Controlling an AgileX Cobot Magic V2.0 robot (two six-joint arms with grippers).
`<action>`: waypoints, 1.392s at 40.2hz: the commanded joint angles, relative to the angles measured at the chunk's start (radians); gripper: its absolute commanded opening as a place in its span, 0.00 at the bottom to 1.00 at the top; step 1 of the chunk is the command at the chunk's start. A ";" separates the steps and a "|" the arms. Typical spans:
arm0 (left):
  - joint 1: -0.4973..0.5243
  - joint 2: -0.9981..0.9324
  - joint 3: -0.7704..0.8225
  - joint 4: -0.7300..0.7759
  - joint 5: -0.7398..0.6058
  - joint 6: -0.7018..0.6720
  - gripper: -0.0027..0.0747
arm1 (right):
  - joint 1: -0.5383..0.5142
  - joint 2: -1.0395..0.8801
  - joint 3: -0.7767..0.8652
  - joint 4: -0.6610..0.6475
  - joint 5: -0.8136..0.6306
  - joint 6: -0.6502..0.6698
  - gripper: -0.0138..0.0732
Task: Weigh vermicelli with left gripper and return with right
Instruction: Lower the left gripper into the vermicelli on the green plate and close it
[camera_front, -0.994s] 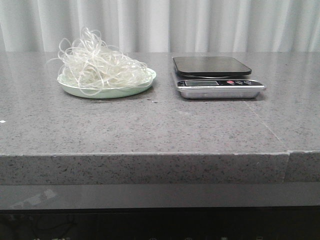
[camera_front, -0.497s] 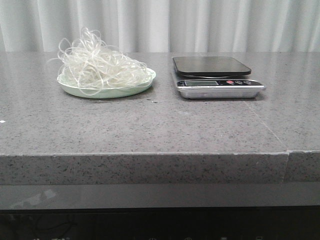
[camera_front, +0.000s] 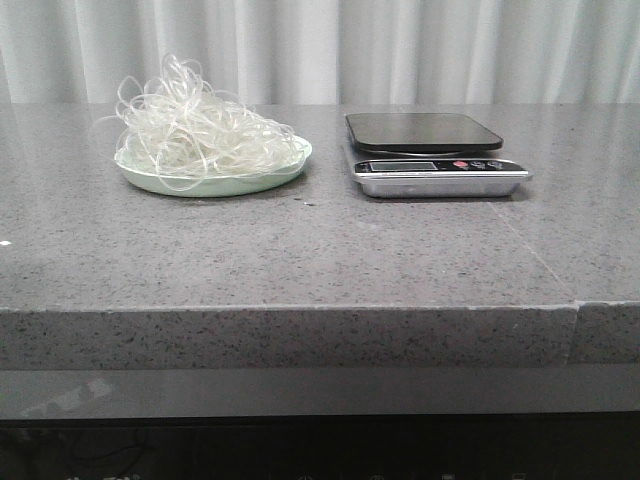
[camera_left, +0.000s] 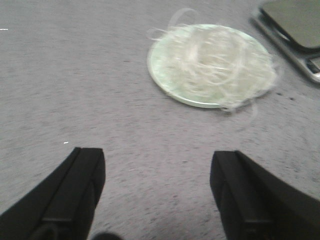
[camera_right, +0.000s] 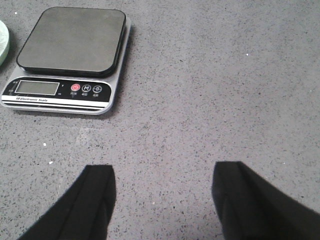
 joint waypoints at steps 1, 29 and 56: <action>-0.061 0.079 -0.066 -0.012 -0.095 0.004 0.72 | -0.004 0.006 -0.033 -0.008 -0.060 -0.005 0.78; -0.118 0.668 -0.489 -0.011 -0.131 0.004 0.72 | -0.004 0.006 -0.033 -0.008 -0.060 -0.005 0.78; -0.120 0.892 -0.637 -0.011 -0.124 0.004 0.61 | -0.004 0.006 -0.033 -0.008 -0.060 -0.005 0.78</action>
